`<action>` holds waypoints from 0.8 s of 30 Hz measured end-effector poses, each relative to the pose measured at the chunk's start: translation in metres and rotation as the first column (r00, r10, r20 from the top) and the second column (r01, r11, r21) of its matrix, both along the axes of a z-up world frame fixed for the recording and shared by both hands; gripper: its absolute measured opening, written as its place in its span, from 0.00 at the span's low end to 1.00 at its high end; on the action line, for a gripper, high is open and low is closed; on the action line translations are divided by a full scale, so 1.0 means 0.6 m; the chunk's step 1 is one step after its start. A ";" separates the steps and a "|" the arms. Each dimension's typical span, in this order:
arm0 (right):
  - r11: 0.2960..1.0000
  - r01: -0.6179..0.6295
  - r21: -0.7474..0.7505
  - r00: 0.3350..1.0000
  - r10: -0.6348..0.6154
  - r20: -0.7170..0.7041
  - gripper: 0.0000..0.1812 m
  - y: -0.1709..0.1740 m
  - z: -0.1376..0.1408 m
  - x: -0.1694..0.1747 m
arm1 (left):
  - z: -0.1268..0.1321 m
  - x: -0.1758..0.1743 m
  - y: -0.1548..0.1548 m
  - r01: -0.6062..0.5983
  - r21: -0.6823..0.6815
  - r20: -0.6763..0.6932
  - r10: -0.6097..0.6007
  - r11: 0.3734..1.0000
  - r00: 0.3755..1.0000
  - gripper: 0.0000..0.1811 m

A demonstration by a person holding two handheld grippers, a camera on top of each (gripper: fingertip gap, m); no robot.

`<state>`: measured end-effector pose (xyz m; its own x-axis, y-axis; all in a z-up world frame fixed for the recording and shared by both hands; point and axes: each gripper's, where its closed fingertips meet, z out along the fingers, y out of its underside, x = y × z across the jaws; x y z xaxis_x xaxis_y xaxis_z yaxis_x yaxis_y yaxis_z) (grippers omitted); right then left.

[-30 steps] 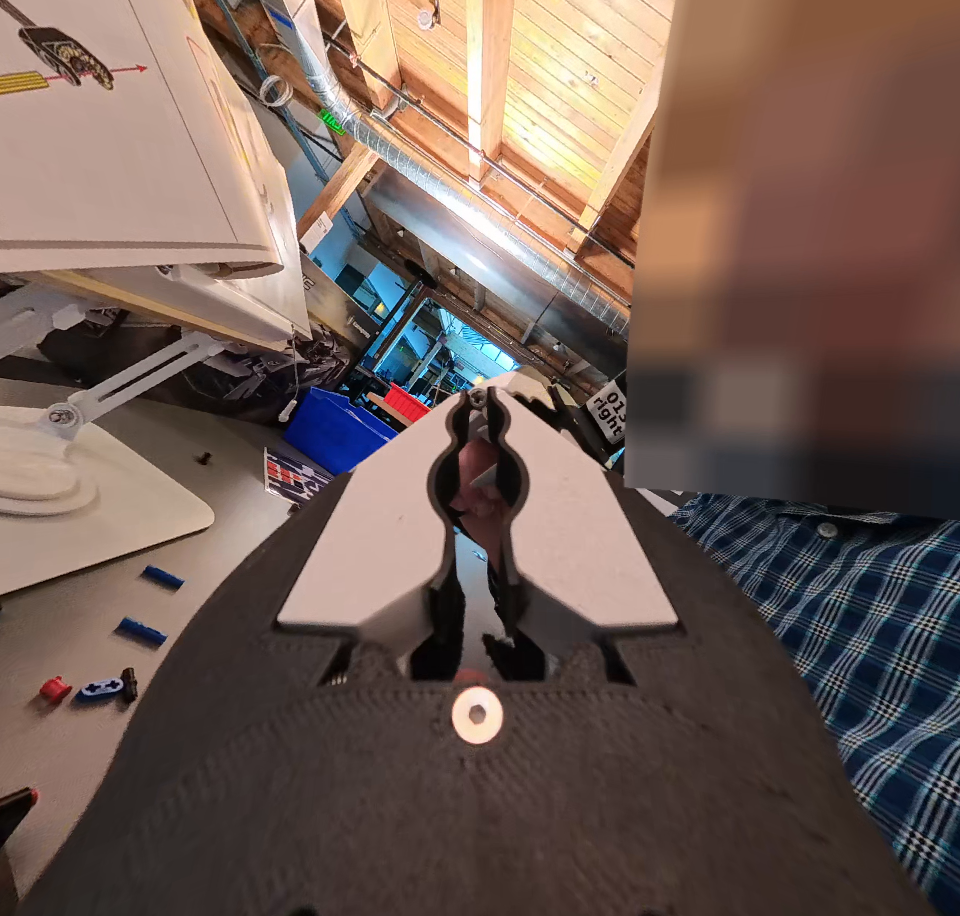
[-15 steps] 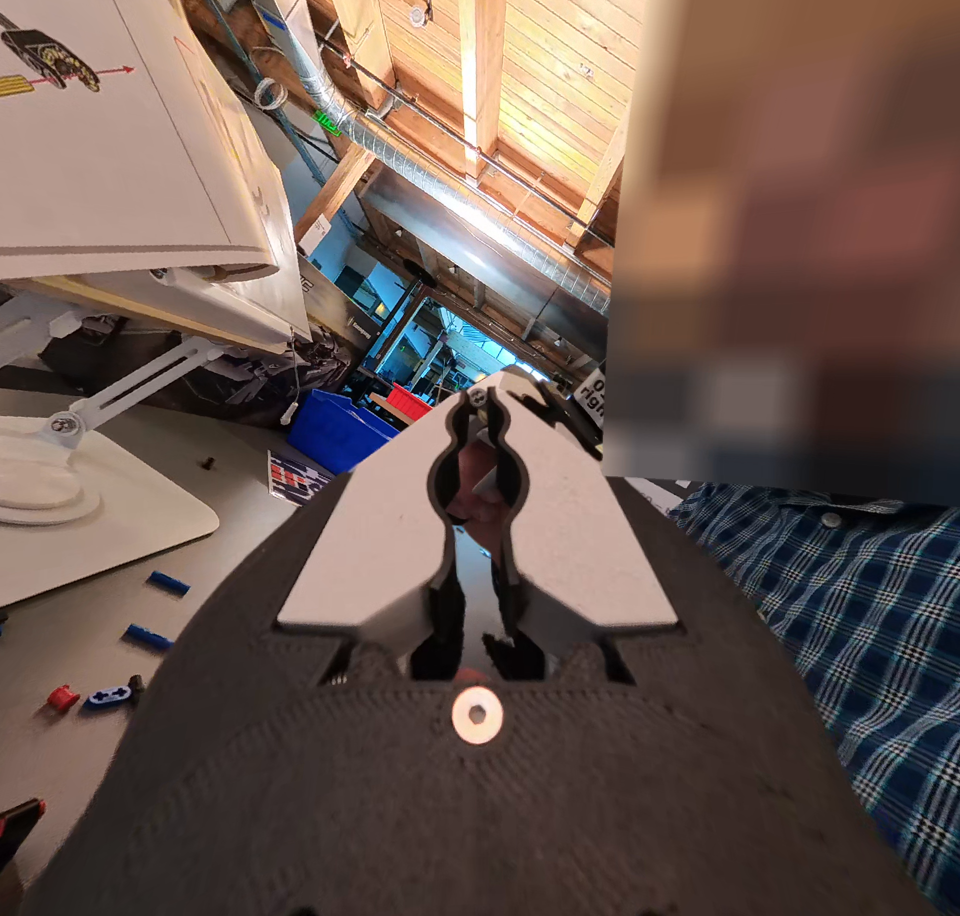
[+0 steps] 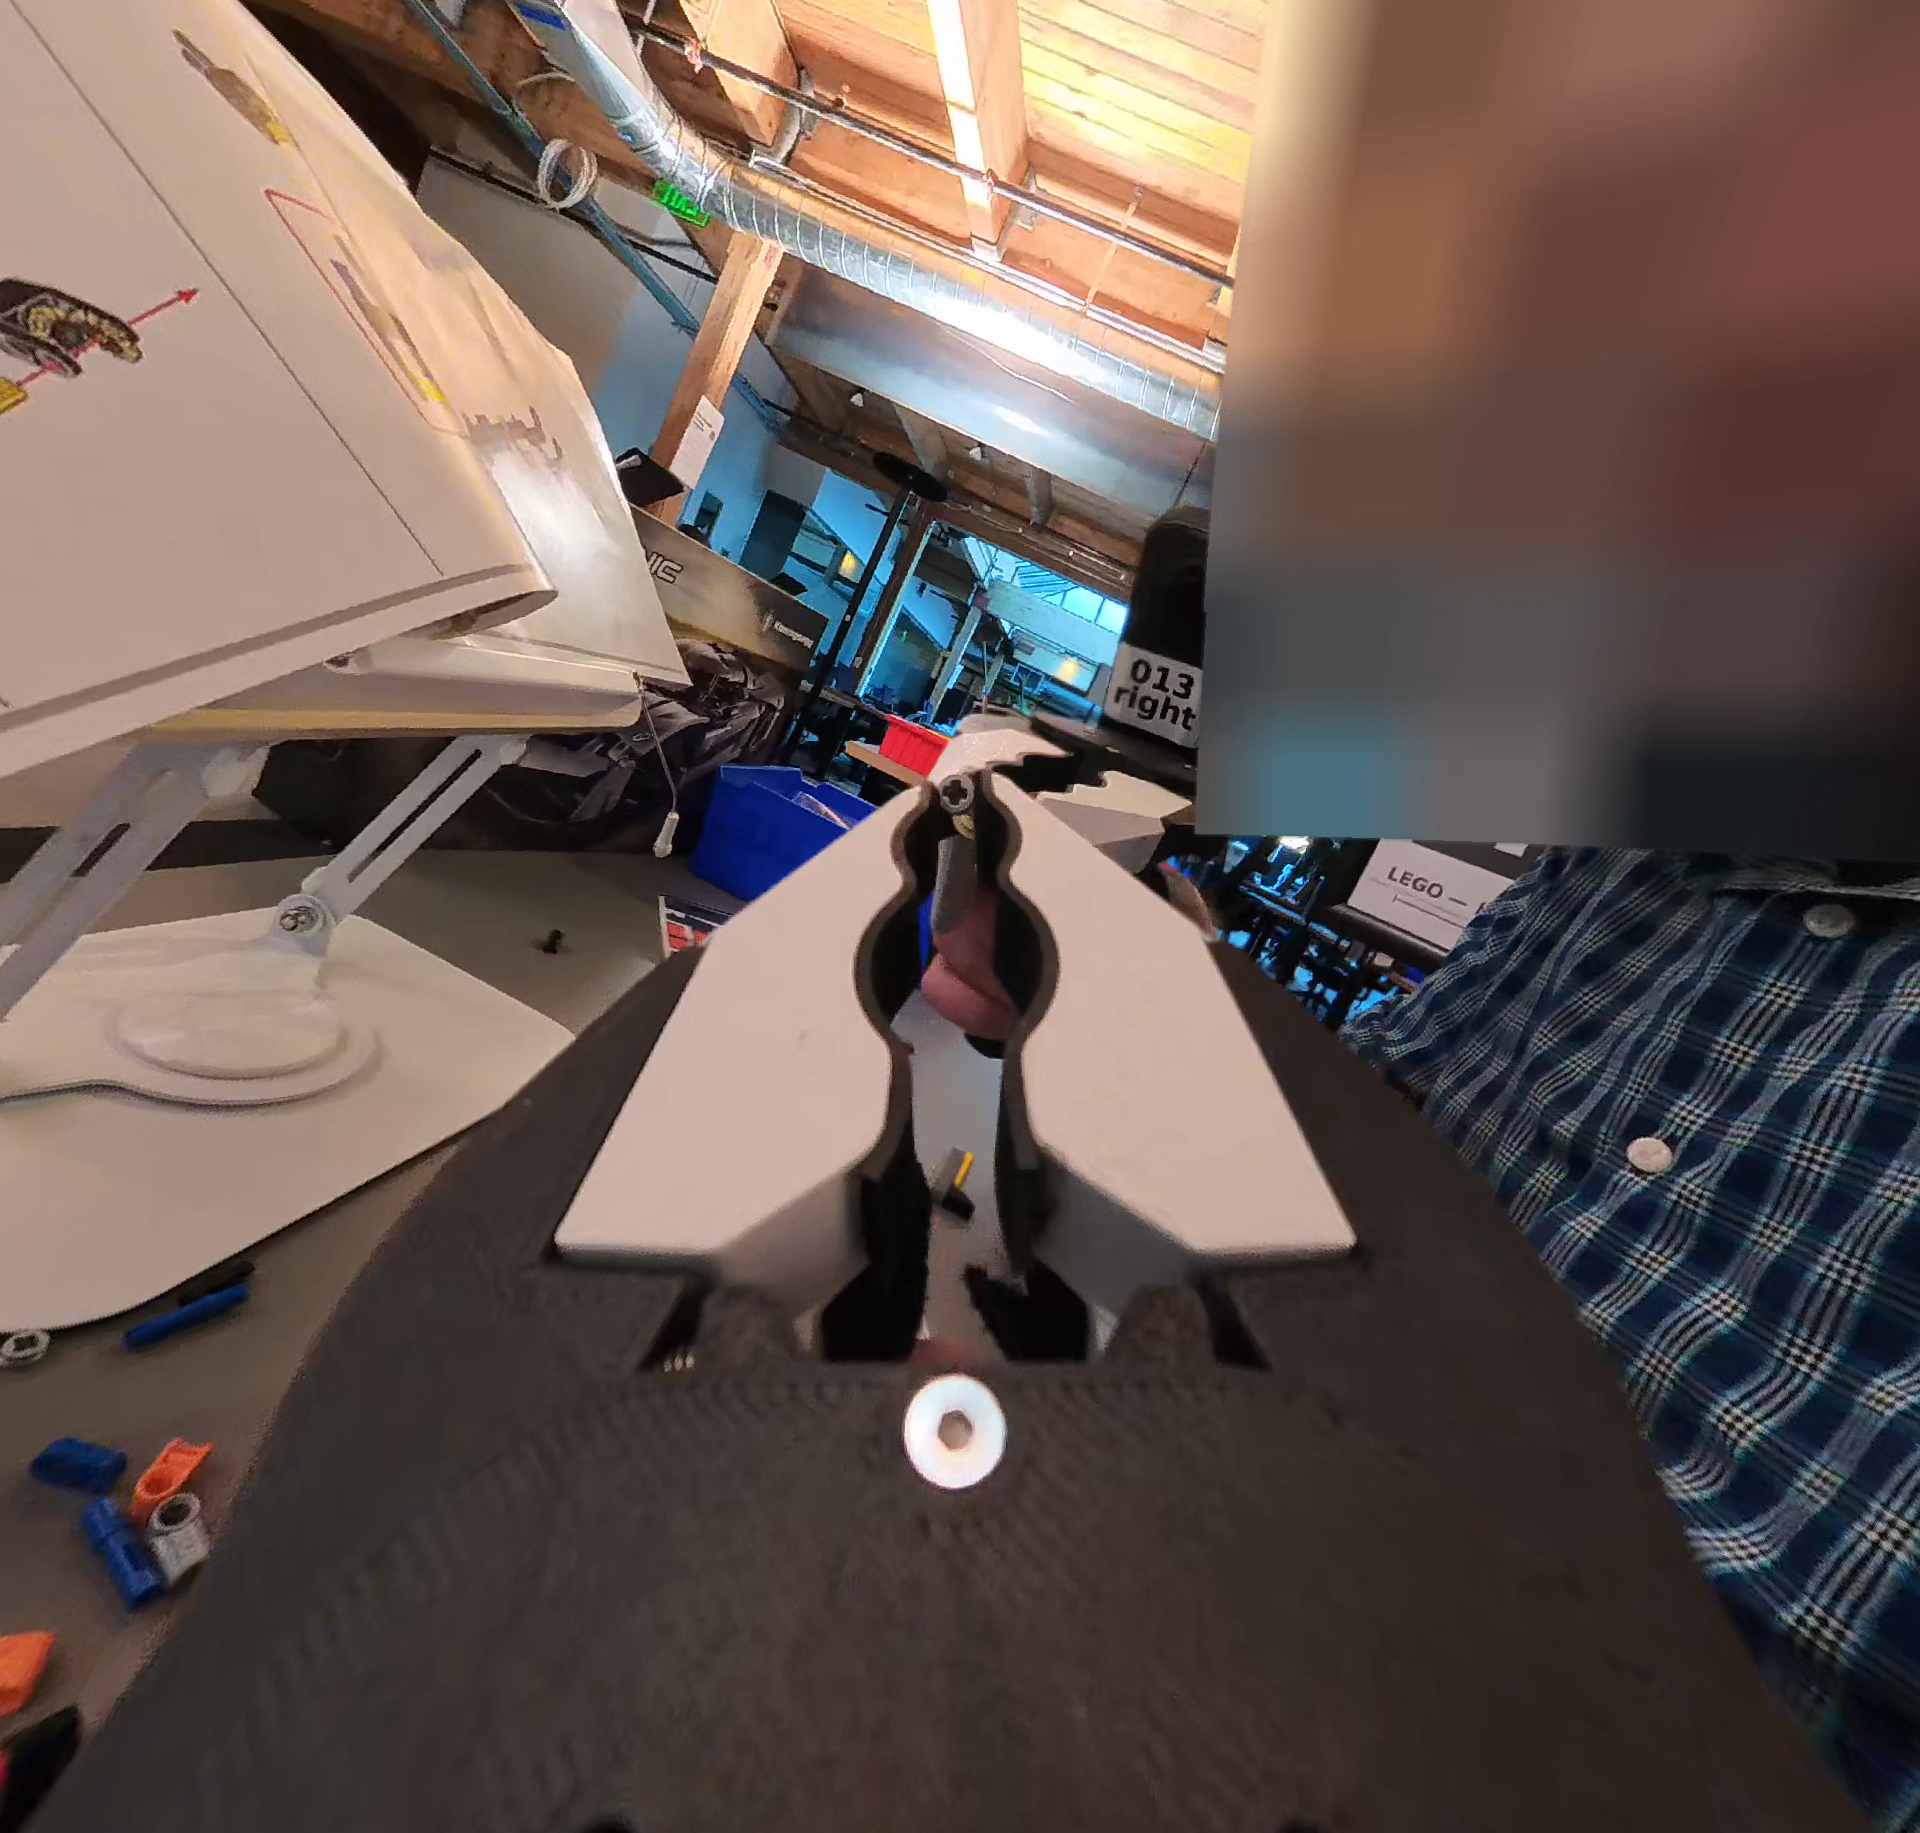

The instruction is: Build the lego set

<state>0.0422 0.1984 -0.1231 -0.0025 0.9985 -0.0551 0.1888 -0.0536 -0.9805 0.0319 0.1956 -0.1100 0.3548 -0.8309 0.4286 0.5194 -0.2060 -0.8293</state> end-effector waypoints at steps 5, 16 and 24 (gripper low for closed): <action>1.000 -0.010 -0.017 1.000 0.009 -0.010 0.05 -0.003 0.001 0.001 | 0.004 0.003 -0.003 -0.029 0.028 -0.044 0.031 0.999 0.999 0.02; 1.000 0.027 0.012 1.000 -0.028 0.012 0.05 -0.002 0.001 0.000 | 0.009 0.003 -0.002 -0.099 0.053 -0.109 0.104 0.994 0.989 0.02; 0.999 0.032 0.008 0.998 -0.033 0.044 0.05 -0.002 -0.003 0.003 | 0.004 0.004 -0.002 -0.129 0.085 -0.227 0.145 0.988 0.963 0.02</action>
<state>0.0441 0.1972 -0.1250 0.0323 0.9984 -0.0471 0.2303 -0.0533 -0.9717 0.0344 0.1942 -0.1079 0.5503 -0.7920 0.2643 0.3304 -0.0842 -0.9401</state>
